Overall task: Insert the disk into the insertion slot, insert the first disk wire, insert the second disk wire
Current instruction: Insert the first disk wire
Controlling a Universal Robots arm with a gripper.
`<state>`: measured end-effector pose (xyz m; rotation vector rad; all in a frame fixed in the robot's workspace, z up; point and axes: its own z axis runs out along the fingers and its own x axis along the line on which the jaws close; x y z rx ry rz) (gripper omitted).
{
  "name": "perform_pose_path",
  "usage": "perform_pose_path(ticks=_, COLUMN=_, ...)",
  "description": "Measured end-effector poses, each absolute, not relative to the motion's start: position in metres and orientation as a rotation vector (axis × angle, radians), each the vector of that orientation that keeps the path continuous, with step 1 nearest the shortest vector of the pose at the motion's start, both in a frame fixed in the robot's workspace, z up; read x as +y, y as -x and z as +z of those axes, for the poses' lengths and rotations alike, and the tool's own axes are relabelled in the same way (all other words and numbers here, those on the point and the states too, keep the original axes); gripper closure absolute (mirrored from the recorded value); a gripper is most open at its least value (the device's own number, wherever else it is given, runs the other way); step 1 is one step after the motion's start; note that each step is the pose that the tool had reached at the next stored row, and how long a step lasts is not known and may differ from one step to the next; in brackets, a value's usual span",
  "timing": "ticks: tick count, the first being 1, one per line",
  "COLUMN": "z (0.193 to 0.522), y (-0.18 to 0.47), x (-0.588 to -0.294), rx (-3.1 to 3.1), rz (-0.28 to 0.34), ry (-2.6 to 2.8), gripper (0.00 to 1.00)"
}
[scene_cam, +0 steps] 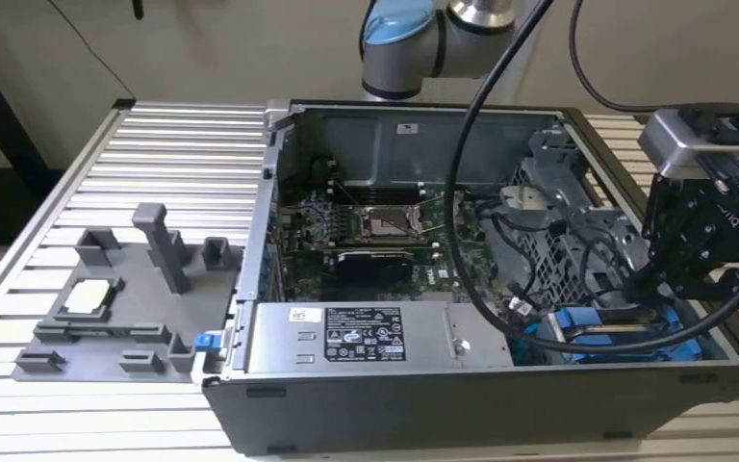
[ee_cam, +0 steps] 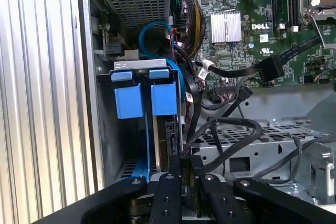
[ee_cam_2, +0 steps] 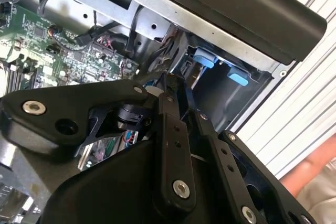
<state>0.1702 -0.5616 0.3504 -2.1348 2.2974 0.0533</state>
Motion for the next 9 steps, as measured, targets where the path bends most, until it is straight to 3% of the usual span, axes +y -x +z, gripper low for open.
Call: perform_pose_path(ticks=9, z=0.3458, y=-0.1702, x=-0.5616, rx=2.302, rz=0.04, ry=2.141, gripper=0.81)
